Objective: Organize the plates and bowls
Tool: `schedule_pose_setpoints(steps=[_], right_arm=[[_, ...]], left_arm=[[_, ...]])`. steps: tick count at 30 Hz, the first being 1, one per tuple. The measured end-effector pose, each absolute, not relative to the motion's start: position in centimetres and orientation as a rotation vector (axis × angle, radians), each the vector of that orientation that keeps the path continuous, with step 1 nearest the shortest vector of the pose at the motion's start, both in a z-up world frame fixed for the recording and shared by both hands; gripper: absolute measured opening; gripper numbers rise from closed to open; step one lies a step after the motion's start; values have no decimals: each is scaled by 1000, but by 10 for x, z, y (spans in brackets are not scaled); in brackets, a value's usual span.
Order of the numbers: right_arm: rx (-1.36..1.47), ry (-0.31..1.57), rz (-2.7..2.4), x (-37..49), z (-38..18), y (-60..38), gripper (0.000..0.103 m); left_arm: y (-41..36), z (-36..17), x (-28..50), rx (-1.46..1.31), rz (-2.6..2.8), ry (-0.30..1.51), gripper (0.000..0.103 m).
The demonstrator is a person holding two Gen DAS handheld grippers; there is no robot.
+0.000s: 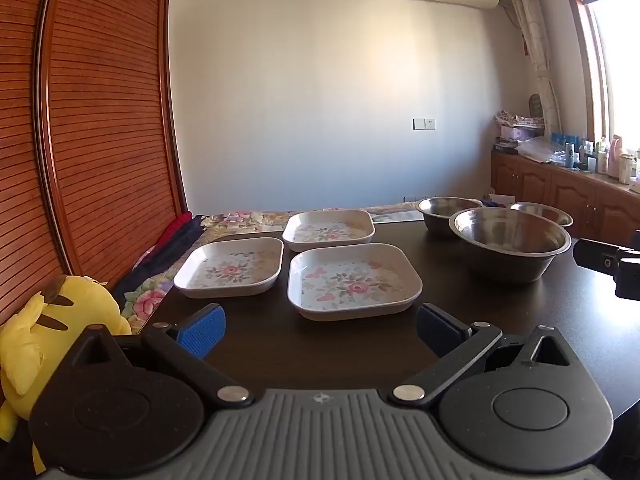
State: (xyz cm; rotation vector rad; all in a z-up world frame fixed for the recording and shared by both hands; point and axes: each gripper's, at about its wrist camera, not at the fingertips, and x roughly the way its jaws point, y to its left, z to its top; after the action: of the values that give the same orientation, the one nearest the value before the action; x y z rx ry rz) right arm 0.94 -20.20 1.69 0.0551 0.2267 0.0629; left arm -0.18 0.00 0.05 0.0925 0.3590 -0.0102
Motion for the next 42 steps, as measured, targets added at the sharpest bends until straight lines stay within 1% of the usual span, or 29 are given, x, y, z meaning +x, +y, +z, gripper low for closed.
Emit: schedule_pose_setpoints(steps=[42], right_arm=[[49,227,60,4,20,-203,103]], left_arm=[[-1,1,-4,99,-12,355,103]])
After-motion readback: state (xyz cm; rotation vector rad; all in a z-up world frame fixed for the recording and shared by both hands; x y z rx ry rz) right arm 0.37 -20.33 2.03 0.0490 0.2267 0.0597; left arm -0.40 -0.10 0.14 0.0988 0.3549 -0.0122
